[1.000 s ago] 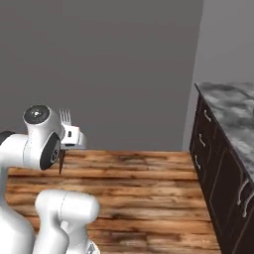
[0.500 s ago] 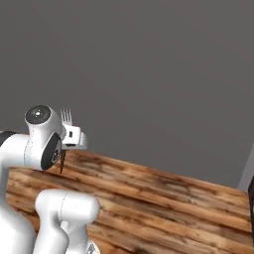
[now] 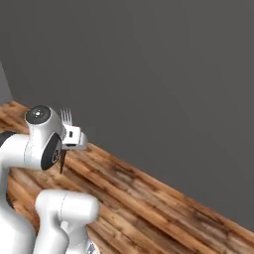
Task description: Take the fork and place it on the left side of the plate. Then take the spoon and place it on the right side of the plate. Make sure they're directly next to the plate.
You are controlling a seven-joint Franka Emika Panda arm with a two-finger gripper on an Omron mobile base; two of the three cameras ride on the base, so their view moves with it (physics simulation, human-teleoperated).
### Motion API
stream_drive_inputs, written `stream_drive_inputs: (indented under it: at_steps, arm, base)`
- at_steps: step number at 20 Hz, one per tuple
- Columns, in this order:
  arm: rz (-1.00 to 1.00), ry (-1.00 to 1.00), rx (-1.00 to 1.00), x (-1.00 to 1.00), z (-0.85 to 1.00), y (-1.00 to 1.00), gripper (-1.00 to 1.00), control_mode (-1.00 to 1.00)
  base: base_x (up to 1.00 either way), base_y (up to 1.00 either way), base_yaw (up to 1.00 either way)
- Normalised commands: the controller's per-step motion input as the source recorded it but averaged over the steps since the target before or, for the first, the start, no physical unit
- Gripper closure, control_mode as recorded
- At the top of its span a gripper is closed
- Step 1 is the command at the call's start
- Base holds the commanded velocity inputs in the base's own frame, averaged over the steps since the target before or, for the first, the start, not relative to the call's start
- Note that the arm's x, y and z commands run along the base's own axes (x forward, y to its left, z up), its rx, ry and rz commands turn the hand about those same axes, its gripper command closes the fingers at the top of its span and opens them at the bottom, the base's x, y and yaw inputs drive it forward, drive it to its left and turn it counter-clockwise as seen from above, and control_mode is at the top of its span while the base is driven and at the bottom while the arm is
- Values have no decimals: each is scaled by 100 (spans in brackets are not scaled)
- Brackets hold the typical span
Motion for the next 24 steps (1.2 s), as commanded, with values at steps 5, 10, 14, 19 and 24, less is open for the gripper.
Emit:
stream_drive_inputs:
  at_steps: [5,10,14,19,24]
  arm:
    - [0,0,0,0,0,0,100,100]
    - [0,0,0,0,0,0,100,100]
    - [0,0,0,0,0,0,100,100]
    - [0,0,0,0,0,0,100,100]
    - [0,0,0,0,0,0,100,100]
  base:
    - [69,-4,55]
    - [70,-4,55]
    - [71,-4,55]
    - [72,-6,55]
    - [77,-10,54]
